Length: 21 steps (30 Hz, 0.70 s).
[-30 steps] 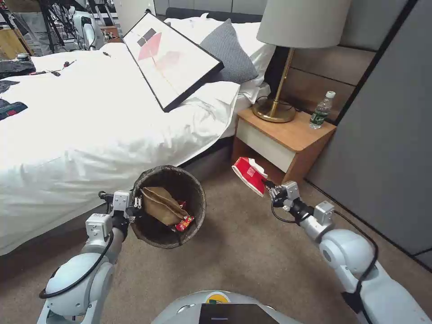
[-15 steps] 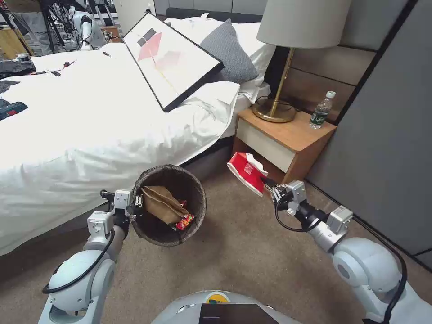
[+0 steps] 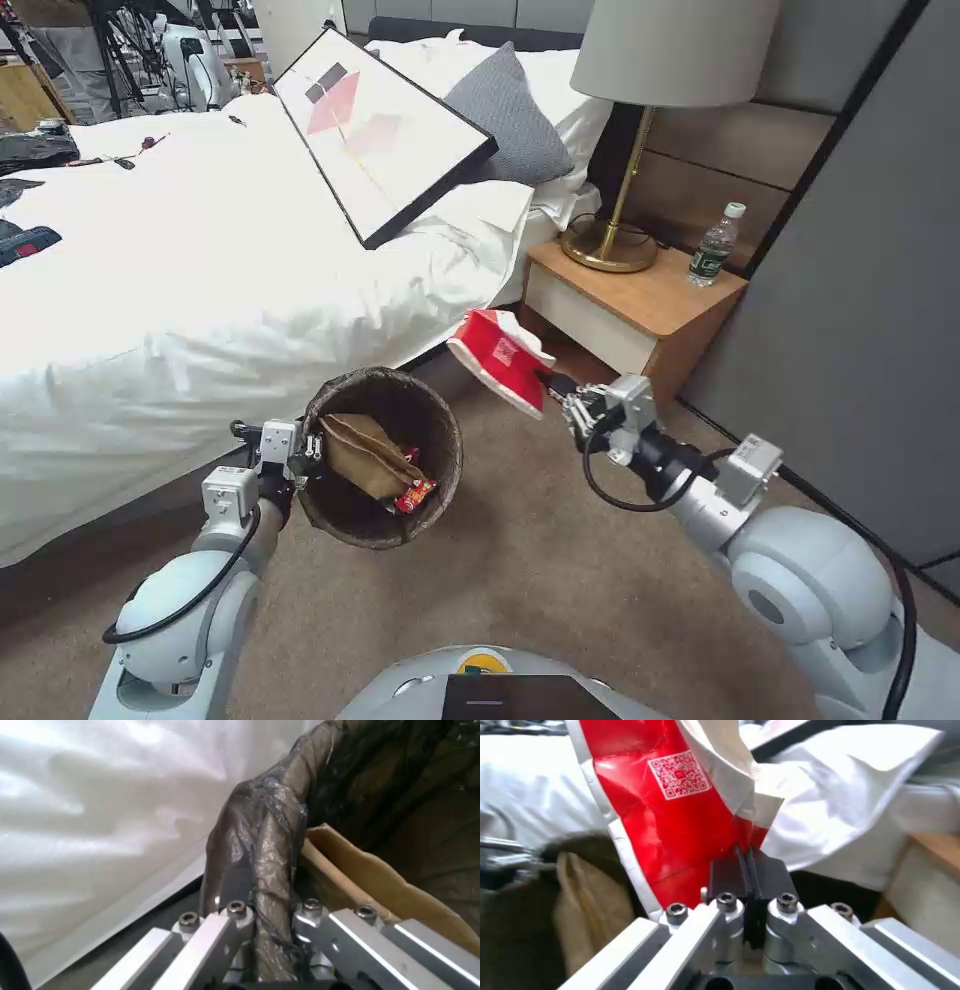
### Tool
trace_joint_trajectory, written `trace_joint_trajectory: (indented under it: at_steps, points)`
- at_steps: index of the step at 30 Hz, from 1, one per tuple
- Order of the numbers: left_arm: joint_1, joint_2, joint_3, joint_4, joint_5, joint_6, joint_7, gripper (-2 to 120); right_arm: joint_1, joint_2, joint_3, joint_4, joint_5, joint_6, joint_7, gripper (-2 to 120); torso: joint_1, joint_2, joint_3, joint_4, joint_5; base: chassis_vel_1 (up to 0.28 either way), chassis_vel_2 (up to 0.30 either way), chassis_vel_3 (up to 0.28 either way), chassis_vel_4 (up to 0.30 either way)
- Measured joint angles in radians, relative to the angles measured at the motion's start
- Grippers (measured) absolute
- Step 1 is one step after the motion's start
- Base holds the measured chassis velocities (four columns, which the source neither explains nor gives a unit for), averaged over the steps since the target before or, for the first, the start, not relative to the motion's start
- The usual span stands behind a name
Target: Pick up the trash bin, then pick up the garbage from the floor and place it into the trash bin.
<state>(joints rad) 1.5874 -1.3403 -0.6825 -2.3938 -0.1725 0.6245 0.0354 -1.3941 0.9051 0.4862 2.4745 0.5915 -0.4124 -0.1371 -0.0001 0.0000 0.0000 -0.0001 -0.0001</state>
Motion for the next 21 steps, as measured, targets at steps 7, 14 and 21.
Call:
trace_joint_trajectory:
  at_steps: [7, 14, 21]
  points:
    - [-0.001, -0.001, 0.006, 0.002, -0.002, 0.005, -0.003, 3, 0.205, -0.051, -0.226, -0.046, 0.046, -0.031, 0.049, 0, 0.0, 0.0, 0.0, 0.0004, 0.0001, 0.0, 0.0, 0.0, 0.0]
    - [0.002, -0.001, 0.003, 0.004, -0.002, 0.007, -0.003, 3, 0.246, -0.066, -0.318, -0.055, 0.046, -0.032, 0.046, 0, 0.0, 0.0, 0.0, -0.0002, 0.0001, 0.0, 0.0, 0.0, 0.0]
    - [0.0, -0.003, 0.008, 0.013, 0.0, 0.007, -0.003, 3, 0.327, -0.08, -0.438, -0.076, 0.044, -0.043, 0.05, 0, 0.0, 0.0, 0.0, 0.0, 0.0001, 0.0, 0.0, 0.0, 0.0]
